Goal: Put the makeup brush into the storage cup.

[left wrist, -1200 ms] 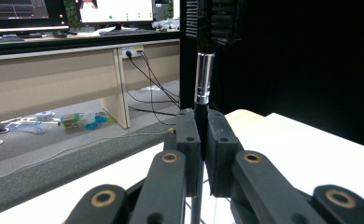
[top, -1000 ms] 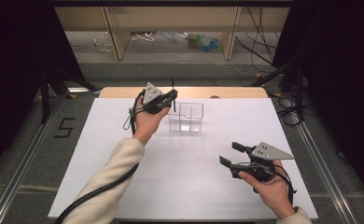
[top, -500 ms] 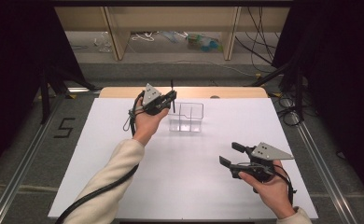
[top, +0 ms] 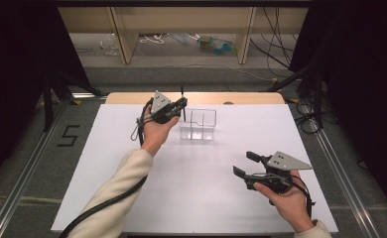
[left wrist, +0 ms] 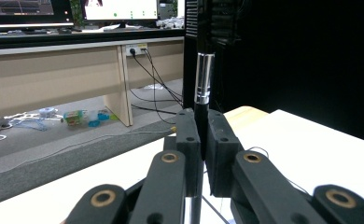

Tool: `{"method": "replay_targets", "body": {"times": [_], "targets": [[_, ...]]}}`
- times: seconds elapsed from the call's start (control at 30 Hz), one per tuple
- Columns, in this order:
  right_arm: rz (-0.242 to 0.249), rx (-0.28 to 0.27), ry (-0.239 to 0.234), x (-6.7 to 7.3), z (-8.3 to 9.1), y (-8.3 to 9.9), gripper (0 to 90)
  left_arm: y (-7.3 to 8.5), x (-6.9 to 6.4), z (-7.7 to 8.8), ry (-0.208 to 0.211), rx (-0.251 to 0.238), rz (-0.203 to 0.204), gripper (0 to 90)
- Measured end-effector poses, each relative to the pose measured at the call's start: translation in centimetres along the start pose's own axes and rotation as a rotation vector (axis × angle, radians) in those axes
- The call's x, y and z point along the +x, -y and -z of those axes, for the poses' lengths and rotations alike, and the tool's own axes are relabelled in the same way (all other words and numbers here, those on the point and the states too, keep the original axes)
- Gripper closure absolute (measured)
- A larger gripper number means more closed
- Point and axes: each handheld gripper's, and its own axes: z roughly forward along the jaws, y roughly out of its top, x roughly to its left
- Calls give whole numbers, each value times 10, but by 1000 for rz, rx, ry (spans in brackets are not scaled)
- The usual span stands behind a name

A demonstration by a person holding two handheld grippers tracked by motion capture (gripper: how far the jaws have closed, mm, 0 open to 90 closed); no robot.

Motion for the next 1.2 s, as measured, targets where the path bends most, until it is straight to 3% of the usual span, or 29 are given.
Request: {"method": "replay_targets", "body": {"times": [0.07,0.1,0.13,0.17,0.2,0.27,0.3,0.33,0.47,0.6,0.67,0.7,0.77,0.83,0.9,1.03,1.2], "targets": [[0,0,-1,0,0,0,281,1,0,0,0,-1,8,850],[30,22,24,-2,2,-1,281,1,0,-1,0,1,6,850],[13,3,14,-1,1,0,281,1,0,-1,2,2,5,850],[-1,19,9,0,2,0,281,2,0,-1,1,4,6,850],[27,8,12,-2,1,0,281,3,0,-2,-1,6,2,850],[27,-16,9,-2,-1,0,281,3,0,-2,1,7,10,851],[26,-16,9,-2,-1,0,281,4,0,-2,1,7,7,850],[1,23,7,0,2,0,281,4,0,-2,0,9,7,850],[22,-7,14,-1,0,0,281,4,1,-2,-4,8,5,849],[22,-4,12,-1,0,0,281,4,2,-2,-6,8,2,849],[-4,12,6,0,1,0,281,5,2,-2,-6,10,6,849],[21,-4,12,-1,0,0,281,5,2,-2,-7,11,6,849],[23,-4,12,-1,0,0,281,6,2,-2,-6,12,6,849],[1,9,3,0,0,1,281,7,2,-2,-9,14,9,849],[22,-4,12,-1,0,0,281,7,2,-2,-9,15,9,849],[-5,9,-3,0,0,1,281,8,2,-2,-10,15,10,849],[9,4,4,-1,0,1,281,8,2,-2,-9,15,6,849]]}}
